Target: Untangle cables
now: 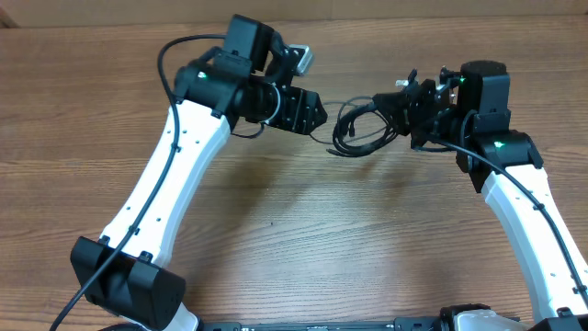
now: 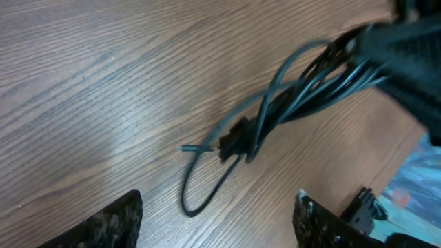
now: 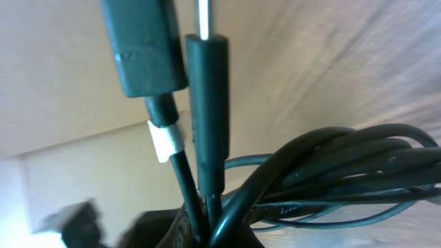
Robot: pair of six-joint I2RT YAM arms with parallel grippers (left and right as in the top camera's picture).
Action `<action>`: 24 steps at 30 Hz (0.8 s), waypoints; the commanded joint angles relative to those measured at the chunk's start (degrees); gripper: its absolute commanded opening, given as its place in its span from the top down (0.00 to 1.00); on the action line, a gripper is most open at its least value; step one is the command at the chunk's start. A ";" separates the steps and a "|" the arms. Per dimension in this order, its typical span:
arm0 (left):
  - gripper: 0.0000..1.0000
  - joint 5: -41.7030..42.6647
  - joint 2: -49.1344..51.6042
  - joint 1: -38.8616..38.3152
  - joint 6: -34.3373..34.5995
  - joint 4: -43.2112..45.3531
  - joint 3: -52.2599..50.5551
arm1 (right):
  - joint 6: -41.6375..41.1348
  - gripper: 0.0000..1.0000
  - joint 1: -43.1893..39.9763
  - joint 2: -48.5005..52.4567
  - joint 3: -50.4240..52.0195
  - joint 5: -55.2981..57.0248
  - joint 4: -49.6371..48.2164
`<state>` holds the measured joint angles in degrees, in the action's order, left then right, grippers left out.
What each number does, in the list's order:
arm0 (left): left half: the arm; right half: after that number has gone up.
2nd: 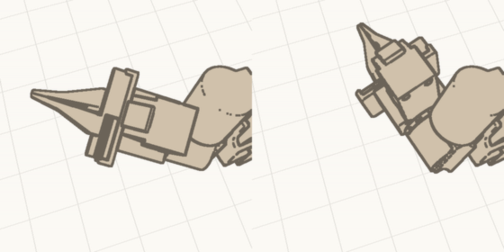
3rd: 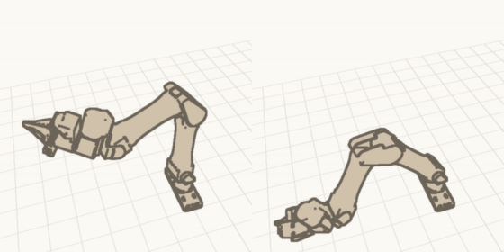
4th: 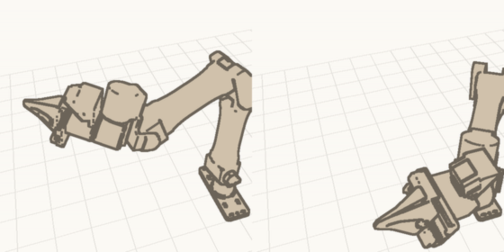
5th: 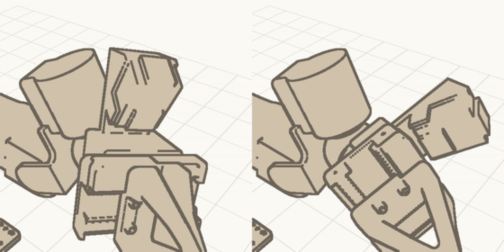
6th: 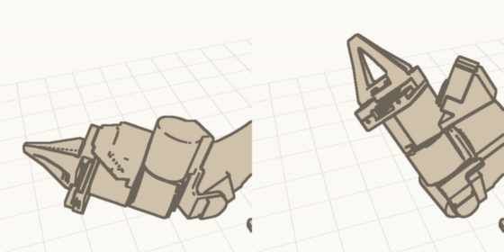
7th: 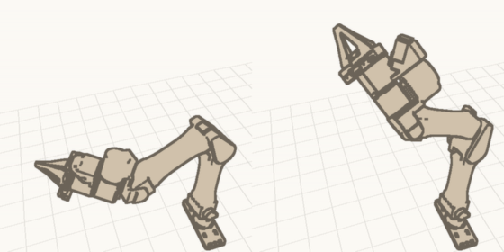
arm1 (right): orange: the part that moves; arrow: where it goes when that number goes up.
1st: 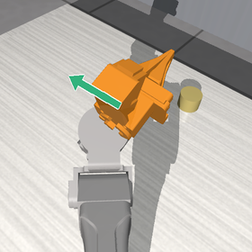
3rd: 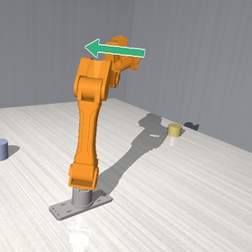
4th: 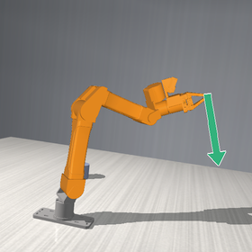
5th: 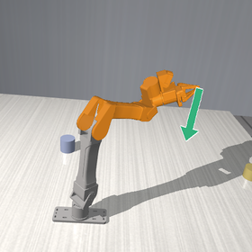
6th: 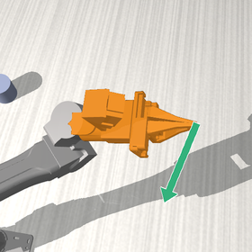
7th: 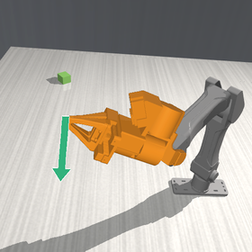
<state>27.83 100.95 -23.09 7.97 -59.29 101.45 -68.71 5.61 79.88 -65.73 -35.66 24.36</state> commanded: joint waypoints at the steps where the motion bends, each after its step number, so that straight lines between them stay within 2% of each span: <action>1: 0.29 -6.62 -0.11 -3.15 2.73 0.33 0.24 | -5.97 0.96 -0.22 -1.27 -2.56 -3.61 -4.31; 3: 0.30 -10.05 -0.07 -4.57 4.87 0.90 -0.63 | -6.56 0.96 -0.22 -1.27 -2.56 -4.66 -6.32; 6: 0.32 -10.45 -0.07 -5.14 7.89 3.32 -2.91 | -6.51 0.96 -0.22 -1.20 -2.54 -4.50 -6.27; 10: 0.36 -11.23 -0.07 -5.22 10.75 8.02 -7.23 | -6.47 0.96 -0.22 -1.20 -2.54 -4.85 -6.29; 15: 0.40 -16.46 0.00 -5.22 17.66 14.80 -13.49 | -6.47 0.96 -0.22 -1.20 -2.54 -5.60 -6.34; 20: 0.48 -16.85 0.00 -5.25 23.43 22.97 -19.02 | -6.29 0.96 -0.22 -1.20 -2.54 -6.08 -6.34; 24: 0.51 -16.81 0.00 -5.38 28.57 28.68 -21.59 | -6.27 0.96 -0.22 -1.20 -2.54 -6.64 -6.34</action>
<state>12.75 100.95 -28.40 30.00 -33.39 81.76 -74.83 5.61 79.88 -66.00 -40.58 18.68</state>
